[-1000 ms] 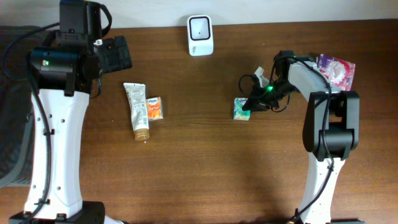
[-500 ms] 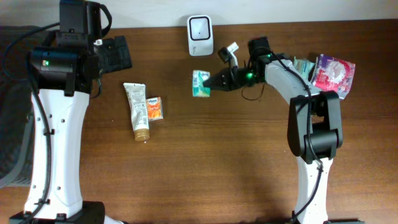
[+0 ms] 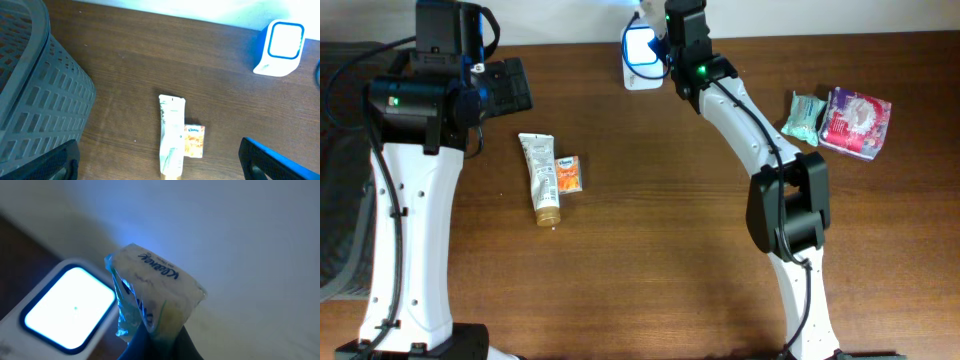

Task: Scan the item barcode
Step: 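Hold the teal pack before the scanner, then place it near the green pack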

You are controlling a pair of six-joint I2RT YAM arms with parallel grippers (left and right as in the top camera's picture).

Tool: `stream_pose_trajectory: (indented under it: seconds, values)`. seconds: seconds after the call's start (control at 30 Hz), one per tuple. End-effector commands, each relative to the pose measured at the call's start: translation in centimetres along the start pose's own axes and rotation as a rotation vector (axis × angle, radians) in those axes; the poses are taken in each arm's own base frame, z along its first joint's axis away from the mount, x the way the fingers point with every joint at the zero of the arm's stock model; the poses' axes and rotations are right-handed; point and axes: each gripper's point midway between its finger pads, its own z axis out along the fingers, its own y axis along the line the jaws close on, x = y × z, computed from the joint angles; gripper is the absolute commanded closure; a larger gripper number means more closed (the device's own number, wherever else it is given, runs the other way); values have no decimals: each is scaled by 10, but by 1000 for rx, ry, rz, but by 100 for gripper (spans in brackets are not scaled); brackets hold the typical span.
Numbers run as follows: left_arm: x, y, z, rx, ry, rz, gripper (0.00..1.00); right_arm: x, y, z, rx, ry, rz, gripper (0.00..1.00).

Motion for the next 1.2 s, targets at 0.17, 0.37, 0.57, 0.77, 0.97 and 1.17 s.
stream_pose_trajectory:
  seconds: [0.17,0.37,0.57,0.77,0.97,1.17]
  values:
    - [-1,4,-2,-10,-8,-13,1,8,-3,6,8,11,3,96]
    - [-1,4,-2,-10,-8,-13,1,111,-126,-52,169,310,780,96]
    - [-1,4,-2,-10,-8,-13,1,246,-126,-106,92,746,988,96]
    - [-1,4,-2,-10,-8,-13,1,276,-87,-116,20,882,995,67]
    - [-1,4,-2,-10,-8,-13,1,204,-102,-156,-81,769,1032,34]
    - [-1,4,-2,-10,-8,-13,1,92,-2,-186,-625,656,1090,1]
